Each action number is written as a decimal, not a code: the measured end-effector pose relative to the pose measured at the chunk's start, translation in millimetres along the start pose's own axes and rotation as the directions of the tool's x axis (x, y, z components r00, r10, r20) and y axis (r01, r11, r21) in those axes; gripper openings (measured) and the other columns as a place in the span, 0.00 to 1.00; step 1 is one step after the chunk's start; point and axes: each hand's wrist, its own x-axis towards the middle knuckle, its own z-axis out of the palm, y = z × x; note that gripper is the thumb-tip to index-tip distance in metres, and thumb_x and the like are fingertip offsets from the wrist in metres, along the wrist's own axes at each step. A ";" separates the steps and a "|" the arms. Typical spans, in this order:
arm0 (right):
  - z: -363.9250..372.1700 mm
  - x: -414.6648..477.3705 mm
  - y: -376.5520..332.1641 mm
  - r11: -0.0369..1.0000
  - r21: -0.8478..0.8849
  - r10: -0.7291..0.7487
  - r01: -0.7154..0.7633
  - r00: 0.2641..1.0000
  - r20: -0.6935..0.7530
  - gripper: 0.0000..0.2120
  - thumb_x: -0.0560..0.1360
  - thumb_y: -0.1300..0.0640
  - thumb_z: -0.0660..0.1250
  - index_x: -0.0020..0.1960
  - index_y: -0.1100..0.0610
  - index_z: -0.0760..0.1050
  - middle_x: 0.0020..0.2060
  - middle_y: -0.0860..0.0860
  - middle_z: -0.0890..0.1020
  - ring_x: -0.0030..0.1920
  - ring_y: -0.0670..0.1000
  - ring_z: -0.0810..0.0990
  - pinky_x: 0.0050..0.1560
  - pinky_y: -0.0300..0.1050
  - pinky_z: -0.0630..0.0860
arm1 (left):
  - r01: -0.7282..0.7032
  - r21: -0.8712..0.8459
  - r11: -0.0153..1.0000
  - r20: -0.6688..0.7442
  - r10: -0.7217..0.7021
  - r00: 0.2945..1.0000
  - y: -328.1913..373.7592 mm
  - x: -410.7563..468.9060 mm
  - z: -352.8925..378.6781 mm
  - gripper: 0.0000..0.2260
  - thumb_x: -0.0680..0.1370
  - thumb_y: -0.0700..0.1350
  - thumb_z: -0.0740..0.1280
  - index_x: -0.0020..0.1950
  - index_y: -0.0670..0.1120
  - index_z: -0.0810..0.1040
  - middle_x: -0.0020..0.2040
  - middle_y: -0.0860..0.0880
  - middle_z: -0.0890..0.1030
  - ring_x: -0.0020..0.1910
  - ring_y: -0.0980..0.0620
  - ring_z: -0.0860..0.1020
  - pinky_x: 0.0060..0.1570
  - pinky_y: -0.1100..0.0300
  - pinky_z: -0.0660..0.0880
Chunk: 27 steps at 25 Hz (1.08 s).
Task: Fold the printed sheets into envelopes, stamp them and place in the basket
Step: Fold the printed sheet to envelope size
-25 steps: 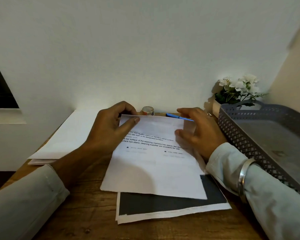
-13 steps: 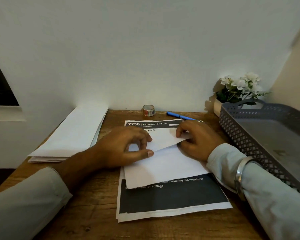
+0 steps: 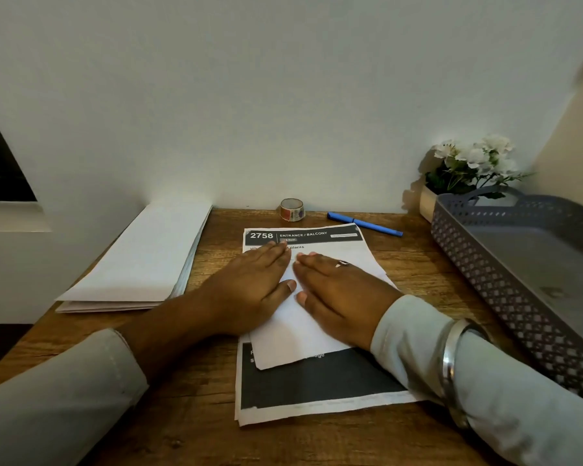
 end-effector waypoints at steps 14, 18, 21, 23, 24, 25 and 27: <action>-3.2 0.5 6.3 0.999 -0.004 0.047 -0.047 0.998 0.050 0.30 0.85 0.40 0.45 0.83 0.50 0.43 0.83 0.47 0.45 0.82 0.48 0.44 0.80 0.47 0.44 | 0.000 0.005 1.000 0.038 0.000 0.999 0.6 -1.9 -1.5 0.29 0.84 0.60 0.45 0.81 0.50 0.40 0.82 0.53 0.40 0.79 0.57 0.39 0.74 0.61 0.38; -7.1 1.9 23.1 0.986 0.002 0.169 -0.169 0.985 0.037 0.30 0.85 0.41 0.45 0.83 0.51 0.43 0.83 0.48 0.46 0.82 0.48 0.45 0.80 0.49 0.45 | 0.031 0.026 0.999 0.060 -0.032 0.998 5.8 -4.8 -4.9 0.31 0.84 0.61 0.45 0.81 0.49 0.39 0.82 0.52 0.39 0.80 0.55 0.39 0.75 0.59 0.38; -4.9 3.8 25.4 0.983 0.005 0.182 -0.183 0.983 0.035 0.30 0.85 0.41 0.45 0.83 0.51 0.43 0.83 0.48 0.45 0.82 0.49 0.45 0.80 0.50 0.45 | 0.013 0.052 0.999 0.066 -0.016 0.998 23.7 -0.8 -4.6 0.32 0.83 0.62 0.45 0.81 0.47 0.39 0.82 0.50 0.39 0.80 0.54 0.39 0.74 0.59 0.38; -4.9 4.6 24.9 0.982 0.017 0.185 -0.185 0.982 0.041 0.30 0.85 0.41 0.45 0.83 0.51 0.42 0.83 0.48 0.45 0.82 0.49 0.44 0.80 0.50 0.44 | -0.022 0.054 0.998 0.075 0.018 0.997 32.1 3.0 -3.7 0.32 0.83 0.62 0.44 0.81 0.47 0.39 0.82 0.49 0.40 0.80 0.54 0.39 0.74 0.59 0.37; -5.0 4.3 25.1 0.982 0.024 0.186 -0.187 0.982 0.041 0.30 0.85 0.42 0.45 0.83 0.50 0.42 0.83 0.48 0.44 0.82 0.48 0.44 0.80 0.50 0.44 | -0.027 0.055 0.998 0.072 0.023 0.997 31.0 2.4 -3.5 0.32 0.83 0.62 0.44 0.81 0.48 0.39 0.82 0.50 0.40 0.80 0.54 0.39 0.74 0.59 0.38; -5.4 3.9 25.4 0.982 0.027 0.185 -0.186 0.982 0.038 0.30 0.85 0.42 0.45 0.83 0.50 0.42 0.83 0.47 0.44 0.82 0.48 0.44 0.80 0.50 0.44 | -0.020 0.058 0.998 0.058 0.017 0.998 26.3 -0.3 -3.5 0.32 0.83 0.62 0.44 0.81 0.48 0.39 0.82 0.50 0.40 0.80 0.54 0.39 0.75 0.59 0.38; -5.3 2.8 26.4 0.984 0.032 0.176 -0.178 0.984 0.039 0.30 0.85 0.41 0.45 0.83 0.51 0.43 0.83 0.47 0.45 0.82 0.48 0.44 0.80 0.50 0.44 | 0.027 0.067 0.997 0.033 -0.030 0.999 10.7 -11.6 -2.8 0.32 0.83 0.63 0.44 0.81 0.48 0.39 0.82 0.51 0.40 0.80 0.55 0.40 0.75 0.59 0.39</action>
